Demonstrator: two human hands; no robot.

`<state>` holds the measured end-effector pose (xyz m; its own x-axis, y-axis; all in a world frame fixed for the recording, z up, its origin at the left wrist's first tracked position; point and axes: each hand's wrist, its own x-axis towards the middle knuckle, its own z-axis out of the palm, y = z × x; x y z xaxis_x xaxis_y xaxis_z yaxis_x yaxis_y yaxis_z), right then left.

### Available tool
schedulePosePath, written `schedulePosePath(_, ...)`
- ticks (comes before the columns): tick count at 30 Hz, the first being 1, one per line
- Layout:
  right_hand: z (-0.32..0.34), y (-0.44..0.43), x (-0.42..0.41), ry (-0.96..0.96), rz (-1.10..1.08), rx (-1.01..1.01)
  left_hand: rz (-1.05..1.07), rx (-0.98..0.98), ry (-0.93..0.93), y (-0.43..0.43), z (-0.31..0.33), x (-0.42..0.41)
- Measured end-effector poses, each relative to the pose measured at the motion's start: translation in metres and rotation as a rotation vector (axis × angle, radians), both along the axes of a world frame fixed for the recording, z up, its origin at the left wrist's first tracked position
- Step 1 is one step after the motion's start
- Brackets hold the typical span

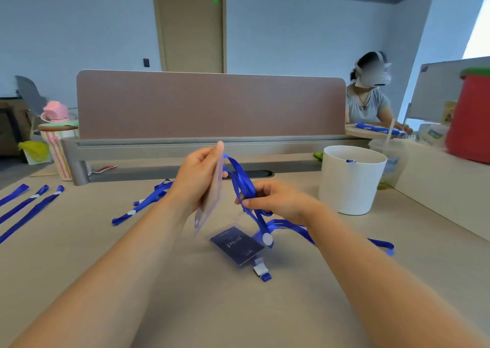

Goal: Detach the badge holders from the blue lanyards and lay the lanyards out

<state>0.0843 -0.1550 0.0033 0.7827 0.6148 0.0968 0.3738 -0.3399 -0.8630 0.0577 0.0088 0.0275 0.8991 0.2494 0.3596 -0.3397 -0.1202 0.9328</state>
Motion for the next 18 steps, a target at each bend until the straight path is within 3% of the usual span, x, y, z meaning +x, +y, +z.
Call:
schedulePosePath(4,0.008,-0.027,0.011,0.023,-0.096,0.01,0.121,0.243,-0.089,-0.017,-0.011,0.023)
schedulePosePath(8,0.011,-0.053,0.017,-0.08,-0.258,-0.013,0.161,0.461,-0.105,-0.041,-0.022,0.043)
schedulePosePath(10,0.007,-0.065,0.021,-0.136,-0.326,-0.023,0.154,0.475,-0.105,-0.055,-0.026,0.049)
schedulePosePath(14,0.012,-0.087,0.028,-0.267,-0.385,0.007,0.168,0.31,-0.1,-0.069,-0.036,0.054)
schedulePosePath(18,0.042,-0.119,0.061,-0.563,-0.714,-0.091,0.167,0.37,-0.054,-0.065,-0.044,0.059)
